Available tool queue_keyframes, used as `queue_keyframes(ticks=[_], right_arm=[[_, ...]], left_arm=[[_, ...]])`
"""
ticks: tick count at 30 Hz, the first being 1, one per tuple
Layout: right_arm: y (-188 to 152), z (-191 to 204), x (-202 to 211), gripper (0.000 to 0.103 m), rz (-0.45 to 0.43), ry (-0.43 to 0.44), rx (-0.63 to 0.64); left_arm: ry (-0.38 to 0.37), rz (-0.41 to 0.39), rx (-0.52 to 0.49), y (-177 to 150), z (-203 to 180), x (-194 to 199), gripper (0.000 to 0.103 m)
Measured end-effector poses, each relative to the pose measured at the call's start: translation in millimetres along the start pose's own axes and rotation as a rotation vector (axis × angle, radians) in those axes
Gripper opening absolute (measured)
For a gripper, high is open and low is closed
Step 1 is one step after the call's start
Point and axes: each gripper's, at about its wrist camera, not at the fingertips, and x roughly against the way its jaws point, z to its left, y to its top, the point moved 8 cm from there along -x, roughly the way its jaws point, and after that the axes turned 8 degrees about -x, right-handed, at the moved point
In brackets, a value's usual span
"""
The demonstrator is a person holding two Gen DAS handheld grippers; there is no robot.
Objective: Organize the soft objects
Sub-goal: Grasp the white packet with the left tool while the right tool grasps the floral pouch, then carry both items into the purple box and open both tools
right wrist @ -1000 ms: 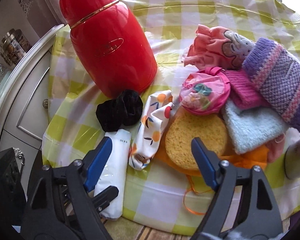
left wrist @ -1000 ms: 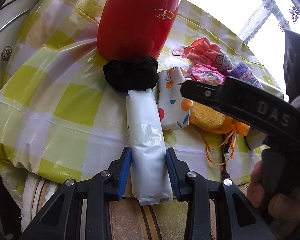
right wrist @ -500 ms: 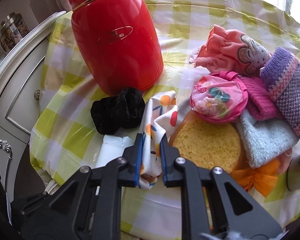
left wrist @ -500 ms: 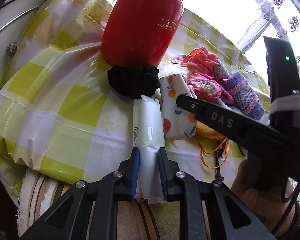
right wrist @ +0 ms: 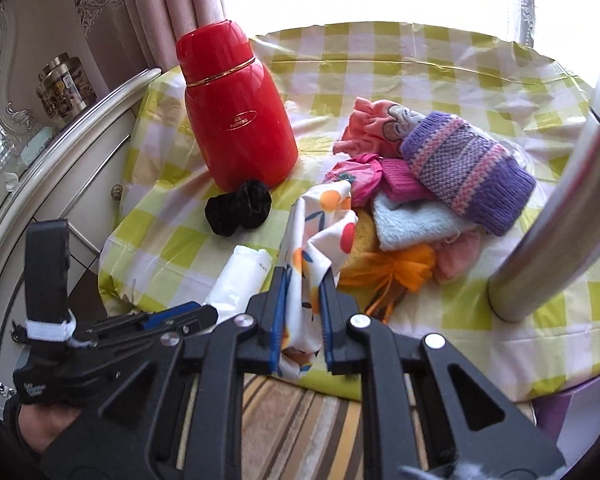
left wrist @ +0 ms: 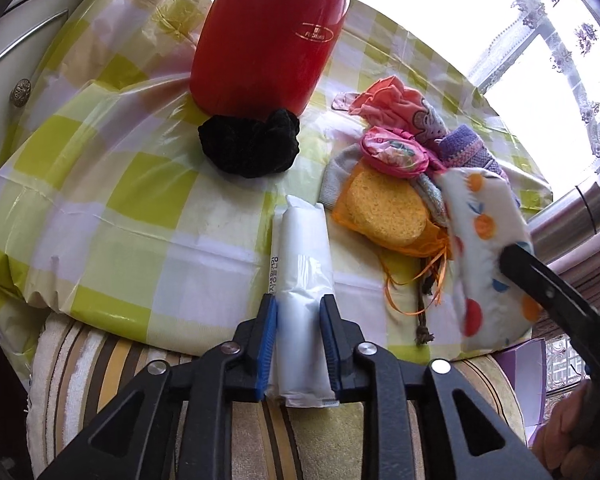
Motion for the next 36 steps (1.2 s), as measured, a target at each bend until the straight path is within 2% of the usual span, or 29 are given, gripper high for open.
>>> queue_keyframes(ticks=[1, 2, 3, 5, 6, 12, 16, 20, 27, 32, 36], right_arm=[[-3.3, -5.5, 7.8, 0.019, -0.003, -0.002, -0.006], [-7.0, -11.8, 16.0, 0.019, -0.008, -0.008, -0.012], [-10.8, -19.0, 24.1, 0.019, -0.013, -0.019, -0.018], [-18.9, -36.7, 41.3, 0.019, -0.021, -0.034, -0.041], [-22.8, -46.4, 49.3, 0.019, -0.025, -0.049, -0.054], [-45.7, -111.0, 93.3, 0.019, -0.056, -0.128, -0.154], [-60.9, -148.0, 117.8, 0.019, -0.071, -0.174, -0.213], [-76.1, -186.2, 143.5, 0.019, -0.091, -0.226, -0.278], [-104.7, -260.0, 184.2, 0.019, -0.129, -0.339, -0.408], [-121.9, -301.5, 207.1, 0.019, -0.151, -0.402, -0.488], [-138.7, -332.3, 222.5, 0.019, -0.161, -0.443, -0.551]], left_arm=[[-0.001, 0.014, 0.001, -0.8, 0.1, -2.7, 0.035], [0.004, 0.034, 0.000, -3.3, 0.8, -6.4, 0.046], [0.017, 0.062, 0.002, -5.5, 1.8, -11.3, 0.052], [0.008, 0.094, 0.002, -9.1, 1.1, -18.7, 0.052], [-0.004, 0.098, 0.009, -9.4, 1.5, -20.6, 0.041], [-0.005, 0.048, -0.024, -6.6, -9.9, -5.3, 0.039], [-0.056, -0.008, -0.059, -10.9, -36.9, 20.7, 0.039], [-0.166, -0.036, -0.140, -25.6, -88.7, 43.4, 0.039], [-0.378, 0.017, -0.346, -52.3, -214.2, 50.9, 0.039], [-0.448, 0.068, -0.557, -70.6, -308.9, 33.8, 0.039], [-0.477, 0.109, -0.711, -93.2, -378.7, 16.4, 0.039]])
